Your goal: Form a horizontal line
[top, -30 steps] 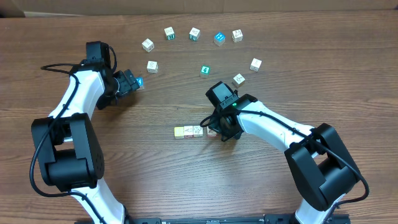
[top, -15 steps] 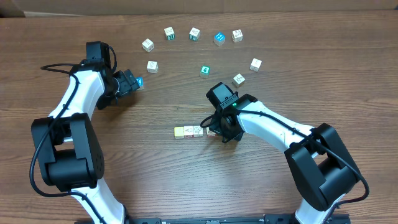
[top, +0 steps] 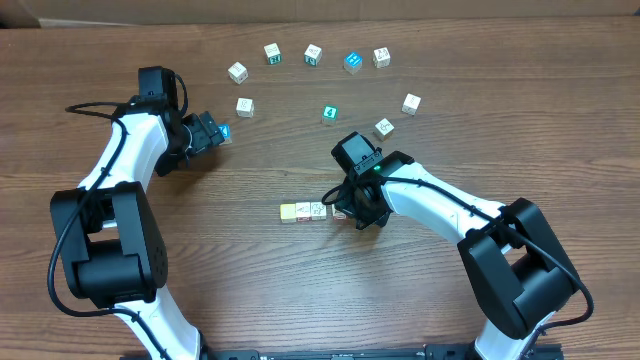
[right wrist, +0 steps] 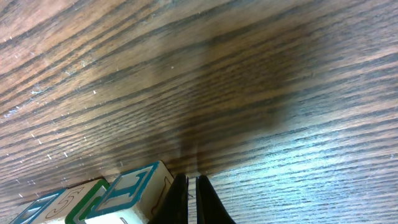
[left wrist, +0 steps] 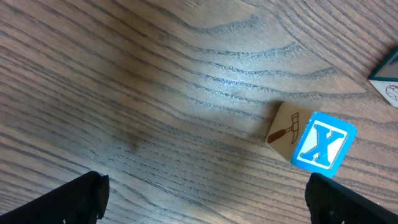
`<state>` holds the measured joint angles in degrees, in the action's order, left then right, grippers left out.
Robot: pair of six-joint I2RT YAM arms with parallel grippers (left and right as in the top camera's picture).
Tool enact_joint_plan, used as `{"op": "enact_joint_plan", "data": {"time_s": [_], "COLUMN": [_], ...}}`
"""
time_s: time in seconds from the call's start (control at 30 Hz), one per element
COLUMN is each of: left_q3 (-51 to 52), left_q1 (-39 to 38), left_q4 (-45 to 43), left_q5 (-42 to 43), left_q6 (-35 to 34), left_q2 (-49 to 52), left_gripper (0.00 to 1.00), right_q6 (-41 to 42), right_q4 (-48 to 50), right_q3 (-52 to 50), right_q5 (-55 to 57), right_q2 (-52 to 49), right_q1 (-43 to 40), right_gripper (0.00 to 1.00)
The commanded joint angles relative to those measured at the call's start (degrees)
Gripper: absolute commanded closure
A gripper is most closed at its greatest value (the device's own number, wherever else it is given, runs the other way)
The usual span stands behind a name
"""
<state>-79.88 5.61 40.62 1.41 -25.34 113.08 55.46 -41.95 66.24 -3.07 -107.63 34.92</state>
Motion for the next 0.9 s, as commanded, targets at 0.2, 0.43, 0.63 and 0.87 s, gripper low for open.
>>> {"op": "enact_joint_plan", "data": {"time_s": [0.2,0.43,0.63,0.87], "left_q3": [-0.9,-0.9,-0.9,-0.9], "left_q1": [-0.4,-0.4,-0.4,-0.4], "left_q4": [-0.2,-0.2,-0.2,-0.2], "left_q5": [-0.3,-0.4,-0.4,-0.4], "left_q6": [0.0,0.0,0.0,0.0], "left_q2": [0.6,0.6,0.6,0.6], "left_gripper": [0.01,0.00,0.01,0.01], "right_q6": [0.1,0.1,0.0,-1.5], "right_q4": [0.8,1.2,2.3,3.6], "right_q3": [-0.7,-0.7,-0.7,-0.7], "right_q5": [-0.3,0.4,2.4,3.0], "right_q2": [0.9,0.9,0.9,0.9], "right_q1": [1.1,1.1,1.0,1.0], "right_gripper": [0.96,0.96,0.96,0.95]}}
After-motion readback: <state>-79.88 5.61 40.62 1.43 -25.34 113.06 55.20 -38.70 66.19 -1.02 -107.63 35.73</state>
